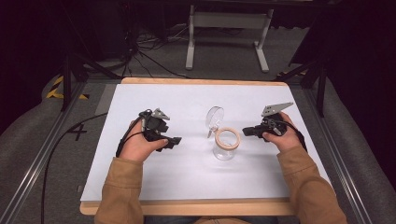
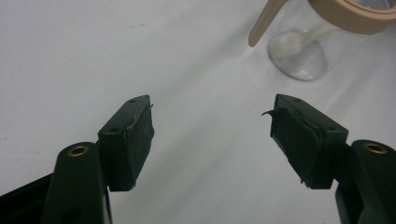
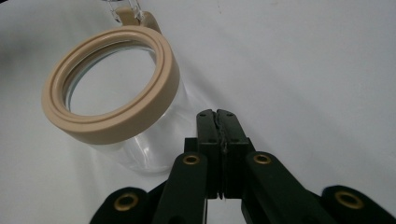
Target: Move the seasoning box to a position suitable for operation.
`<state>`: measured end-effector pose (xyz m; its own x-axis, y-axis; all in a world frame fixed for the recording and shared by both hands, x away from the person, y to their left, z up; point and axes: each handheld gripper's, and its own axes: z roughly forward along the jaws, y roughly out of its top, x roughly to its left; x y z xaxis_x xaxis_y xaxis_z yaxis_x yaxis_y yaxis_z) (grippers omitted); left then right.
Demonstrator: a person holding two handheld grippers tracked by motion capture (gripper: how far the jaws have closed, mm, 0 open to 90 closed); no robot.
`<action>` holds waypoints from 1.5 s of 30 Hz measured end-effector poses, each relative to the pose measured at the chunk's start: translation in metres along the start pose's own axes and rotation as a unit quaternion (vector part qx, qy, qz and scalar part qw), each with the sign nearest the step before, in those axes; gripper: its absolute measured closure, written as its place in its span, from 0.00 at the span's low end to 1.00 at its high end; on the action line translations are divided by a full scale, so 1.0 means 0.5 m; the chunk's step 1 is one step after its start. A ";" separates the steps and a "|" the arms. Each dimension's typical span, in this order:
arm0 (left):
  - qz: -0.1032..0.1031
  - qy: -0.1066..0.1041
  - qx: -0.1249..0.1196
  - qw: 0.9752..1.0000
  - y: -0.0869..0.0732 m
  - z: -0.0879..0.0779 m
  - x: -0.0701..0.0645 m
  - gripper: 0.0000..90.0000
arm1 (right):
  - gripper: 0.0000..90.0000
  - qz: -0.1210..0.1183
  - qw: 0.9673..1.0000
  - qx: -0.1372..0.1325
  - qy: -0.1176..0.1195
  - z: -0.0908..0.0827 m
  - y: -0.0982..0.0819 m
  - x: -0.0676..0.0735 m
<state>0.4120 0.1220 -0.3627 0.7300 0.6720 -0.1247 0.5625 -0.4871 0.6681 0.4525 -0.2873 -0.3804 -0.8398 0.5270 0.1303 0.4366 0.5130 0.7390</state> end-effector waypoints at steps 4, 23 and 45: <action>0.007 -0.002 0.002 1.000 -0.004 -0.005 -0.005 0.33 | 1.00 0.001 1.000 -0.003 0.007 0.014 0.000 -0.007; 0.009 0.002 0.003 1.000 -0.027 -0.025 -0.012 0.31 | 1.00 -0.019 0.998 0.027 0.045 0.083 0.006 -0.011; 0.018 -0.009 -0.005 1.000 -0.008 -0.007 -0.012 0.31 | 1.00 -0.026 0.997 0.050 0.055 0.077 -0.003 0.013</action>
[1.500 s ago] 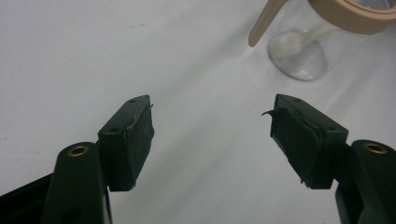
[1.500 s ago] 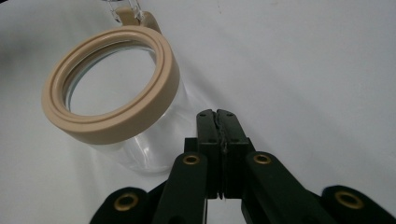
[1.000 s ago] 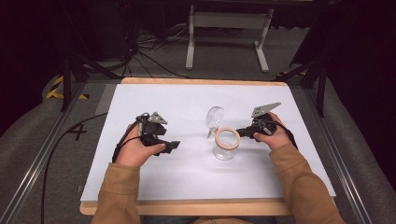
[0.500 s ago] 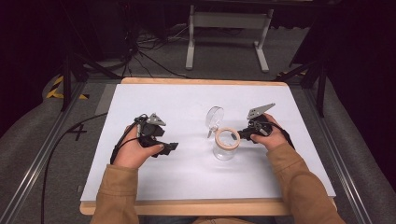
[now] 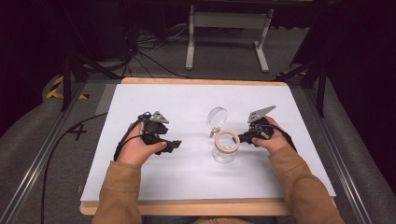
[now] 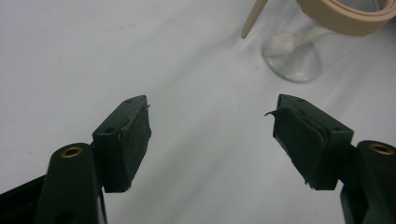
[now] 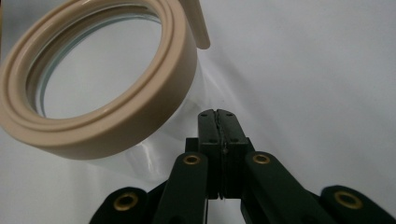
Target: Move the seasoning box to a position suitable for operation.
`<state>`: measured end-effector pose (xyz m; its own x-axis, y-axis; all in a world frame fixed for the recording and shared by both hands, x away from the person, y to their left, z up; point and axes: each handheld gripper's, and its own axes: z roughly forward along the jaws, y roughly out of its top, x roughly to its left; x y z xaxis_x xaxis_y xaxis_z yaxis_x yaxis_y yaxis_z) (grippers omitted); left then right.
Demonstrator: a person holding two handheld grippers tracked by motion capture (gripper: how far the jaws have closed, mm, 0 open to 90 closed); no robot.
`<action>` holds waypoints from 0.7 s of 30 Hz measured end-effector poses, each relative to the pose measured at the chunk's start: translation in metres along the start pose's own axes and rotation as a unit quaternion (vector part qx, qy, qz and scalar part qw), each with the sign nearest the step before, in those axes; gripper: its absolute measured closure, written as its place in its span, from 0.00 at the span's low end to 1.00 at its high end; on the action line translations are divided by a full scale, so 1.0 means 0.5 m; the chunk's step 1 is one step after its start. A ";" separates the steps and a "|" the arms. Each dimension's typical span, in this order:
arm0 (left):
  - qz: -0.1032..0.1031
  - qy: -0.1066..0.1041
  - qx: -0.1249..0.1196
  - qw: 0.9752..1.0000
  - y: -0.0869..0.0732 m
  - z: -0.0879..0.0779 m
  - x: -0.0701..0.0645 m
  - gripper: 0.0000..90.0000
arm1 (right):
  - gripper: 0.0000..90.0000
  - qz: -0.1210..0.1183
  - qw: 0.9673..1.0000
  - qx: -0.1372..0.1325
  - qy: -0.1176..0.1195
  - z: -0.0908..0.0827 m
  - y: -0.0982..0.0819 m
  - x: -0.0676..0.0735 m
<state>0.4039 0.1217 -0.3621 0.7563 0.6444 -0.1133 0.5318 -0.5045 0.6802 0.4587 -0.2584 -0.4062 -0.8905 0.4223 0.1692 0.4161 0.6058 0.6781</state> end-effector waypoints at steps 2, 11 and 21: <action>0.002 -0.005 -0.001 1.000 0.005 0.005 -0.001 0.31 | 1.00 -0.002 1.000 0.002 0.001 -0.002 -0.002 0.005; 0.007 -0.007 -0.010 1.000 0.018 0.018 -0.001 0.34 | 1.00 -0.012 1.000 0.018 0.007 -0.003 -0.007 0.028; 0.007 -0.006 -0.037 0.999 0.027 0.013 0.004 0.53 | 1.00 -0.025 0.999 0.034 0.016 0.002 -0.006 0.055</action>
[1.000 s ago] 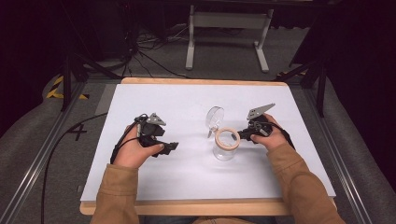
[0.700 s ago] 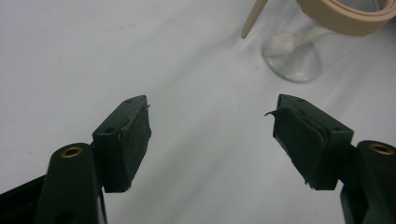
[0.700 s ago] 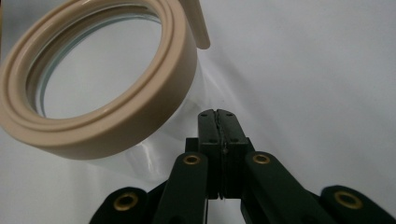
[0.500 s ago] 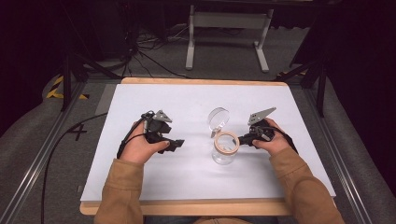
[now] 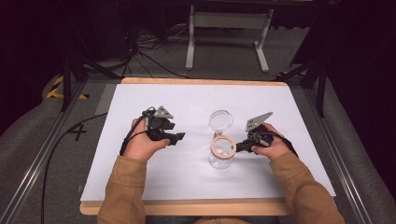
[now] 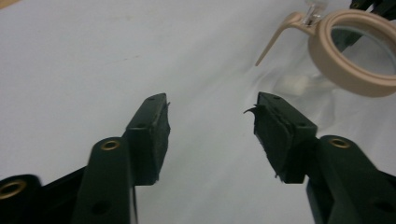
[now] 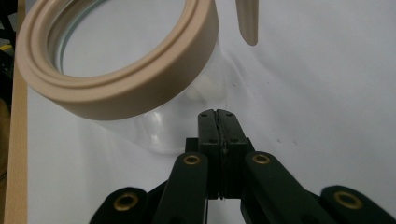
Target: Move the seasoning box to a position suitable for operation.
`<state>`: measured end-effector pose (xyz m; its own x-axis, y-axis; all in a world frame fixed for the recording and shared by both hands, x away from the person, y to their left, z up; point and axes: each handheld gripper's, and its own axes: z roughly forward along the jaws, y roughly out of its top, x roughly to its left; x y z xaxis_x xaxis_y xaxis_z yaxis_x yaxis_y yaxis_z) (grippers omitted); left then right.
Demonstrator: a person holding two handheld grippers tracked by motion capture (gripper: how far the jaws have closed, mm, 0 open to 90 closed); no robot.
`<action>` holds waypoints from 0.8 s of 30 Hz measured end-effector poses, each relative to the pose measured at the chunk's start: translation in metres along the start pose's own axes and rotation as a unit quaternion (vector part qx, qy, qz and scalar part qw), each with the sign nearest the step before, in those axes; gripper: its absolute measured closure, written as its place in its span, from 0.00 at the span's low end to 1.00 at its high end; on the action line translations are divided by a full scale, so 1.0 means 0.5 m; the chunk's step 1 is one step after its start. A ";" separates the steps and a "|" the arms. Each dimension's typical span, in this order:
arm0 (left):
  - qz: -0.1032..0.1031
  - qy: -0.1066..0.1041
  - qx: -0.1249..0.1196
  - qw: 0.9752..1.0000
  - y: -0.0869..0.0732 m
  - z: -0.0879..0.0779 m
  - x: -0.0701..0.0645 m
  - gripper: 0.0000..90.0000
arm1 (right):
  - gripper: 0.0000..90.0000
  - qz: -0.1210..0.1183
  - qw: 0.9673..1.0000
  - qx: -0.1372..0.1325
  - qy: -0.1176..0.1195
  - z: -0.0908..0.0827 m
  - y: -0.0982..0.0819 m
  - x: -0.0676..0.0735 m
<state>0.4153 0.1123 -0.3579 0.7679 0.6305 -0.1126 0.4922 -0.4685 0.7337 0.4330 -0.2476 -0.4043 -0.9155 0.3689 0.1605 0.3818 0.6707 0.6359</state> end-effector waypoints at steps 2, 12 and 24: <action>-0.001 -0.008 -0.002 1.000 0.002 -0.001 0.001 0.58 | 1.00 -0.004 1.000 0.003 0.003 0.002 0.002 0.005; -0.011 -0.046 -0.018 0.999 0.008 -0.003 0.004 0.74 | 1.00 -0.013 1.000 0.010 0.008 0.010 0.007 0.024; -0.014 -0.058 -0.040 0.997 0.027 0.022 0.002 0.95 | 1.00 -0.001 1.000 -0.019 -0.018 -0.032 0.006 0.043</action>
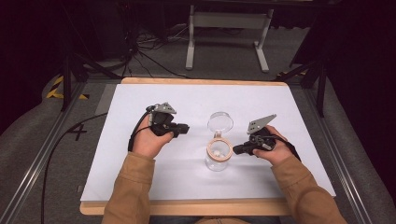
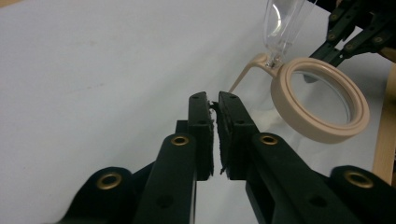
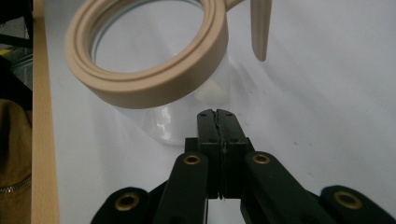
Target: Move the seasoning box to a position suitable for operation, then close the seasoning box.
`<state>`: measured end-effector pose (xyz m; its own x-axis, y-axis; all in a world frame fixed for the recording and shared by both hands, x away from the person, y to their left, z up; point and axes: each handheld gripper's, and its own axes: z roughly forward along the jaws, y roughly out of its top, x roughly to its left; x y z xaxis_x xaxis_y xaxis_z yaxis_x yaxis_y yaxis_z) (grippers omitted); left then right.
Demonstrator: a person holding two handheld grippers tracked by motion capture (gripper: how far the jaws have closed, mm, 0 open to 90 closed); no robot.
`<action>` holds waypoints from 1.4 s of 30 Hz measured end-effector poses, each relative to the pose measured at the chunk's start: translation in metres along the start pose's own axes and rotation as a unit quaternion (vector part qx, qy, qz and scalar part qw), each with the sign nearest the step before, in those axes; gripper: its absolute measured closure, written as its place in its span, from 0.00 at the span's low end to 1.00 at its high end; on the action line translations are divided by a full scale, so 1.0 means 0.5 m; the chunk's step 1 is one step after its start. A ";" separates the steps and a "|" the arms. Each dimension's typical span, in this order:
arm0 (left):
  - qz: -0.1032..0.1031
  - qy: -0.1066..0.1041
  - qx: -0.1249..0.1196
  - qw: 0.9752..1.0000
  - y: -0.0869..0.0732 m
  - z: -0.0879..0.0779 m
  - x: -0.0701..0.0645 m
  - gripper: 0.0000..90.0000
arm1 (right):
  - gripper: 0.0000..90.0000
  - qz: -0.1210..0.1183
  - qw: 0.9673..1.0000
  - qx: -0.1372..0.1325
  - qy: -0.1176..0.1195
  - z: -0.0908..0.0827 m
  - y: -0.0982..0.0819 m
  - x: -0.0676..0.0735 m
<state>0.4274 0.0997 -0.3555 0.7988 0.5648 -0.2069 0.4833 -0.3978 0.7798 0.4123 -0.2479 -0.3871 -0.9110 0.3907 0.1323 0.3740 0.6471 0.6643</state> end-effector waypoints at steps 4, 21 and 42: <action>-0.014 0.008 -0.028 0.999 0.010 0.009 0.001 0.97 | 1.00 0.009 1.000 -0.022 -0.016 -0.034 0.001 0.011; -0.004 -0.009 -0.072 0.997 0.036 0.069 -0.015 0.98 | 1.00 0.026 0.992 -0.120 -0.007 -0.056 0.034 0.080; 0.022 -0.018 -0.073 0.997 0.038 0.074 -0.043 0.97 | 1.00 0.038 0.987 -0.154 -0.008 -0.036 0.044 0.081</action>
<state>0.4328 0.0534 -0.3581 0.8316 0.5223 -0.1889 0.3922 -0.3114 0.8656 0.3808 -0.2294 -0.3539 -0.8787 0.4424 0.1797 0.3679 0.3875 0.8453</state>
